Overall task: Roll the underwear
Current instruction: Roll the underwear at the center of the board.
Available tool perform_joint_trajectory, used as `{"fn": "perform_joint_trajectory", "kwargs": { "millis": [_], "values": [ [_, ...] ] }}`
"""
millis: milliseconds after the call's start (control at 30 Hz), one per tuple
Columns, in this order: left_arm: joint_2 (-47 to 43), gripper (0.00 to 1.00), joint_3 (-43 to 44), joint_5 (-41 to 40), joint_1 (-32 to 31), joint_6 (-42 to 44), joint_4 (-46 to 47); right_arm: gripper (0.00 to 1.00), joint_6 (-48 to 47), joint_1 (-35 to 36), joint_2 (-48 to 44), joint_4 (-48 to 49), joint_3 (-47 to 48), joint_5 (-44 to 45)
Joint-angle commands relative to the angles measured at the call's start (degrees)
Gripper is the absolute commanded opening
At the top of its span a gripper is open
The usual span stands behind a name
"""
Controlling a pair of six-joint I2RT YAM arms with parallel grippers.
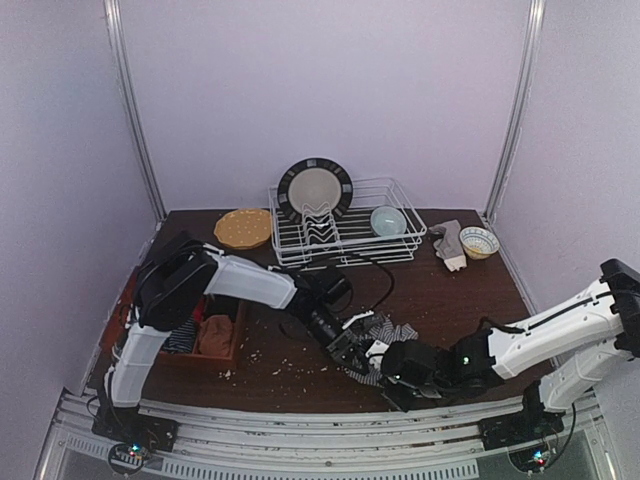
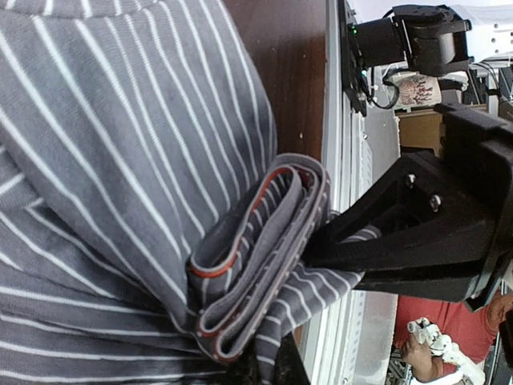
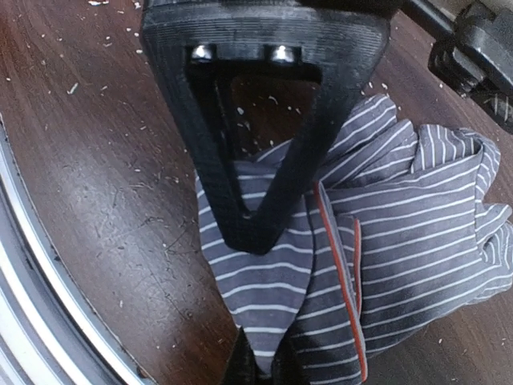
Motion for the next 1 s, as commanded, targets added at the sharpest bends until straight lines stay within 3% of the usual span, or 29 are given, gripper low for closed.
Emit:
{"fn": "perform_joint_trajectory", "kwargs": {
  "millis": [0, 67, 133, 200, 433, 500, 533, 633, 700, 800, 967],
  "values": [
    [-0.81, 0.17, -1.77, -4.03, 0.7, -0.9, 0.24, 0.0, 3.49, -3.56, -3.31, -0.57, -1.82, -7.15],
    [-3.89, 0.38, -4.72, -6.72, 1.11, -2.49, 3.88, 0.0, 5.8, -6.3, -4.52, 1.43, -3.73, -12.4],
    [-7.54, 0.74, -8.78, -9.74, 1.3, -3.61, 7.02, 0.0, 8.28, -9.32, -5.65, 3.41, -5.85, -17.4],
    [-11.66, 0.94, -12.59, -13.83, 1.64, -4.1, 9.34, 0.0, 10.55, -12.98, -6.79, 5.35, -8.04, -20.99],
    [-24.94, 0.98, -26.82, -31.23, 1.33, -3.06, 25.9, 0.0, 16.22, -21.46, -7.04, 12.78, -11.84, -37.4],
    [-28.88, 0.98, -33.09, -37.68, -1.29, 2.7, 34.28, 0.0, 18.53, -23.05, -6.73, 15.65, -13.03, -40.8],
    [-30.84, 0.98, -37.35, -39.91, -2.6, 5.93, 44.17, 0.0, 19.77, -23.84, -6.55, 17.86, -14.11, -42.68],
    [-33.47, 0.98, -46.94, -37.85, -5.19, 19.34, 60.48, 0.0, 23.17, -27.1, -4.44, 21.71, -15.44, -48.56],
    [-32.91, 0.98, -46.94, -35.61, -6.74, 28.64, 61.54, 0.0, 24.84, -28.49, -2.94, 23.93, -15.98, -51.42],
    [-30.41, 0.98, -41.79, -37.88, -10.59, 42.4, 53.23, 0.0, 26.88, -30.32, -0.94, 25.8, -16.23, -55.08],
    [-25.18, 0.92, -37.25, -39.82, -12.61, 51.52, 52.16, 0.0, 28.19, -32.44, -0.15, 25.14, -16.09, -57.31]
  ]
}}
